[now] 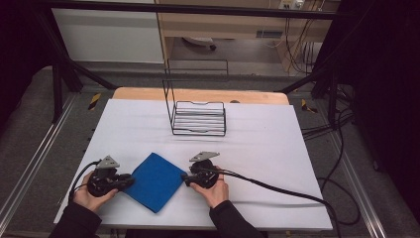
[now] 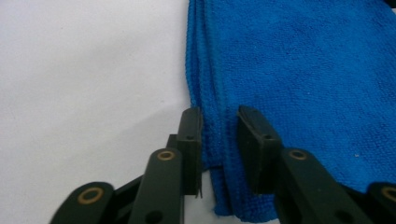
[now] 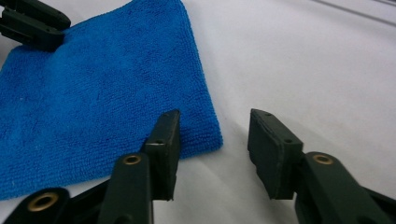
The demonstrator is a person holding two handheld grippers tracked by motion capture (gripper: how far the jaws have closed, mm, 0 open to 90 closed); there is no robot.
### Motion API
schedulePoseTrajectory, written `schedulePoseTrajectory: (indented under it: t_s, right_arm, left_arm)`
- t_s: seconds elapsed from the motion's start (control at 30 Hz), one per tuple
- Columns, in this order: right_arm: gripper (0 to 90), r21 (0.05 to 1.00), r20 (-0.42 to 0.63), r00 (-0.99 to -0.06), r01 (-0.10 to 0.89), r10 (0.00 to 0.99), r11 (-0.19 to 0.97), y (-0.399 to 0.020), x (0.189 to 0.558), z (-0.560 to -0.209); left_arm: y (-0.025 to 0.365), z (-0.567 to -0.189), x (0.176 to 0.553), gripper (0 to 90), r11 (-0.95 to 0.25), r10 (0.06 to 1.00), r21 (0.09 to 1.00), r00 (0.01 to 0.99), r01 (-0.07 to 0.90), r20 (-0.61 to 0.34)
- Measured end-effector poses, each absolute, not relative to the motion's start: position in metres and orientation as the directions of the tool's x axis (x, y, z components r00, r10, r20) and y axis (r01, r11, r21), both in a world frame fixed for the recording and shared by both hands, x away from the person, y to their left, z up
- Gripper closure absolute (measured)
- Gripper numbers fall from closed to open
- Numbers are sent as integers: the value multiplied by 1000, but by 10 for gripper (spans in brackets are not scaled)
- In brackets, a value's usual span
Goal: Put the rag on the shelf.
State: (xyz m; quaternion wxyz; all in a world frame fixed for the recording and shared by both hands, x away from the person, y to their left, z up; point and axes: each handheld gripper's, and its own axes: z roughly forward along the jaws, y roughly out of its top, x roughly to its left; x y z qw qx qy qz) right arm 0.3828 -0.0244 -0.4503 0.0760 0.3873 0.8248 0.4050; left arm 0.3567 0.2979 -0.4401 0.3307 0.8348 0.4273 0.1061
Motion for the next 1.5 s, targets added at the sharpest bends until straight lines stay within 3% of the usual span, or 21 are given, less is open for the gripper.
schedulePoseTrajectory:
  t_s: [0.4, 0.7, 0.77, 0.9, 1.07, 1.33, 1.5]
  right_arm:
    - [795, 700, 262, -664, 631, 701, 336, -19, 385, -455]
    - [667, 733, 254, -644, 615, 722, 291, -22, 388, -443]
    - [652, 724, 199, -649, 602, 735, 336, -17, 389, -447]
    - [685, 707, 212, -652, 617, 728, 346, -14, 386, -452]
    - [840, 684, 239, -634, 648, 735, 336, -9, 382, -452]
    - [864, 691, 248, -650, 639, 718, 339, -21, 388, -435]
    - [864, 685, 193, -662, 620, 725, 383, -35, 396, -415]
  left_arm:
    - [298, -440, 356, 803, -390, 796, 639, 592, 663, -128]
    - [297, -439, 355, 804, -397, 792, 645, 599, 652, -118]
    - [298, -439, 354, 799, -397, 789, 648, 602, 650, -121]
    - [298, -440, 354, 798, -394, 788, 647, 602, 653, -127]
    - [298, -440, 354, 810, -378, 799, 645, 586, 664, -136]
    - [292, -437, 349, 833, -341, 791, 658, 583, 671, -184]
    - [273, -438, 343, 829, -340, 773, 666, 601, 664, -205]
